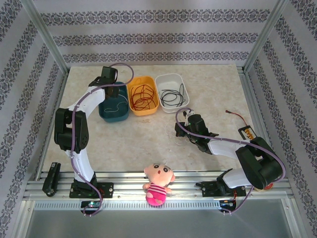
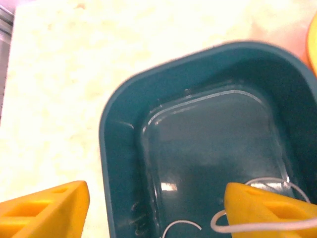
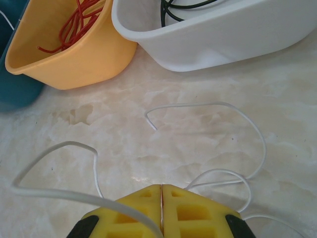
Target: Untangle the cables
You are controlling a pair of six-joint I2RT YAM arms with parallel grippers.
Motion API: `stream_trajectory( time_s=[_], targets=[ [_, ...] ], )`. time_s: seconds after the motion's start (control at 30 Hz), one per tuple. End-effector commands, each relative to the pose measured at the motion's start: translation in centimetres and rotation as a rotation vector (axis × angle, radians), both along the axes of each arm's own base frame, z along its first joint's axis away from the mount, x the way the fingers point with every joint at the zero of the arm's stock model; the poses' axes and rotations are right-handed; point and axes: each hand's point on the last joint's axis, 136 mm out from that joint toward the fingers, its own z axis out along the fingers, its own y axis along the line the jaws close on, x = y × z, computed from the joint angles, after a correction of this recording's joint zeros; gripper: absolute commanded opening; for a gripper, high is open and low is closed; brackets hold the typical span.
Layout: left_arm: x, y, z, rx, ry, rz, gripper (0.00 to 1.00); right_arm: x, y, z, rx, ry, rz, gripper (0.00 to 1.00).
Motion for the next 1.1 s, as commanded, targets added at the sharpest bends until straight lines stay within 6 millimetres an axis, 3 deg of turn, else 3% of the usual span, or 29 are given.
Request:
stream_trajectory(
  time_s=[0.0,0.1,0.27,0.5,0.67,0.77,1.07],
  targets=[
    [0.1,1.6,1.7,0.028,-0.008,0.027,0.76,0.4,0.2,1.0,-0.014,-0.039,0.002,0.00],
    [0.3,1.0,1.4,-0.028,0.015,-0.004,0.77,0.3,-0.1,0.9,-0.021,-0.037,-0.005,0.00],
    [-0.3,-2.6,0.5,-0.273,0.051,-0.096,0.81,0.2,-0.2,0.6,-0.025,-0.035,-0.012,0.00],
    [-1.1,-1.7,0.7,-0.246,0.055,-0.051,0.81,0.1,-0.2,0.6,-0.026,-0.032,-0.005,0.00],
    [-1.6,-2.2,2.7,-0.278,0.007,-0.074,0.82,0.2,-0.2,0.9,-0.017,-0.037,-0.009,0.00],
    [-2.3,-3.6,4.6,-0.355,-0.046,-0.114,0.82,0.2,-0.1,1.6,-0.007,-0.046,-0.012,0.00],
    [-6.8,-10.7,9.4,-0.605,-0.219,-0.379,0.81,0.1,-0.5,5.4,0.029,-0.112,-0.031,0.00]
  ],
)
